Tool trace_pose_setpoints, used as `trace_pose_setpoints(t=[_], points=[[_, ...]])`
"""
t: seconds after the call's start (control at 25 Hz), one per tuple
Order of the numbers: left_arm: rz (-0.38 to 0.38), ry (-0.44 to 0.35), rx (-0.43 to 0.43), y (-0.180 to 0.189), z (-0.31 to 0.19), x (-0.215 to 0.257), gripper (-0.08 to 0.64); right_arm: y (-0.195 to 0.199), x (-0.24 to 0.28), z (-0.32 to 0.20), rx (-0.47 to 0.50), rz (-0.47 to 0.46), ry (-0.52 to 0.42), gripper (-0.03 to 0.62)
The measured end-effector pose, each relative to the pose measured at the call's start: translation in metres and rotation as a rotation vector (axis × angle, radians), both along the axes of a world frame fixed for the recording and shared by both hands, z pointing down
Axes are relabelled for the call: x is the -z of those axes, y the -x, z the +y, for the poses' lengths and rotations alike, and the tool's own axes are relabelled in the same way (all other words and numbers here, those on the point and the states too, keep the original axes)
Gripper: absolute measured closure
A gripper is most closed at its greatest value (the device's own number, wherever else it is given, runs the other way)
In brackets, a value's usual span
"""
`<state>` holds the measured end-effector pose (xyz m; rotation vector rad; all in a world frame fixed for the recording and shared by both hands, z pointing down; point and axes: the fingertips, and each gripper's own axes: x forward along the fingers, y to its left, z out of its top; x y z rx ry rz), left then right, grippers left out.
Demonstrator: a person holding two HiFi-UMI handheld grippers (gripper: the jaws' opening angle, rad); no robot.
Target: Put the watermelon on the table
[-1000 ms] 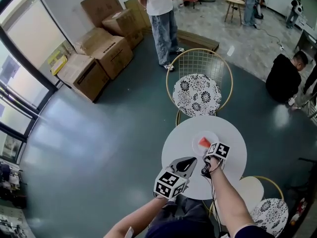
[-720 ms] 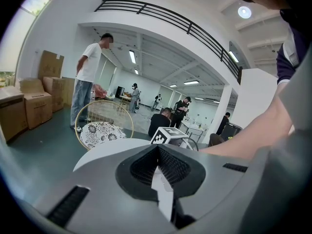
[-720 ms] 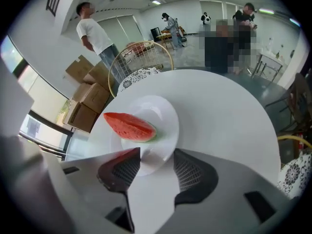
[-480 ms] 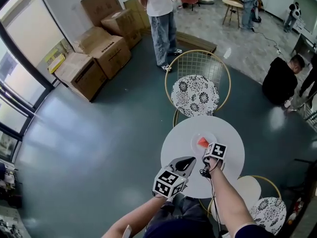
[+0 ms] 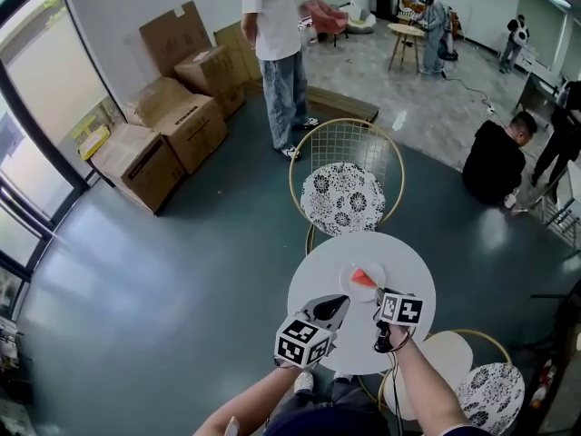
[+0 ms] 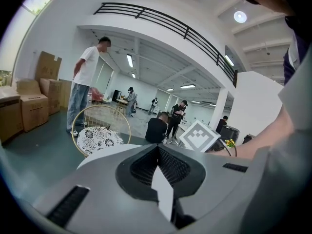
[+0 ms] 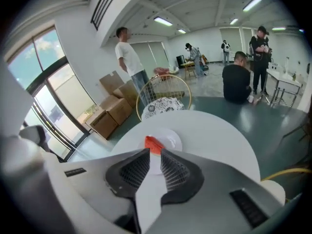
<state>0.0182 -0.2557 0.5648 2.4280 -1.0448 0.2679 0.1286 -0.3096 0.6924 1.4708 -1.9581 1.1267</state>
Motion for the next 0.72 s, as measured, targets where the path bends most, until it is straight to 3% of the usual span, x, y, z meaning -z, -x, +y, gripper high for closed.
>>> trace_pose_setpoints(t=[0.16,0.36,0.72], points=[[0.018,-0.017,0.003,0.000,-0.002,0.011,0.555,0.012,0.048,0.002,0.079,-0.018,-0.173,0.586],[0.046,-0.043,-0.021,-0.005,-0.001,0.026,0.555,0.029,0.104,0.009,0.160,0.011,-0.373,0.588],[0.070,-0.130,-0.058,-0.019,0.011,0.074,0.555,0.038,0.192,0.035,0.190,-0.008,-0.610,0.588]])
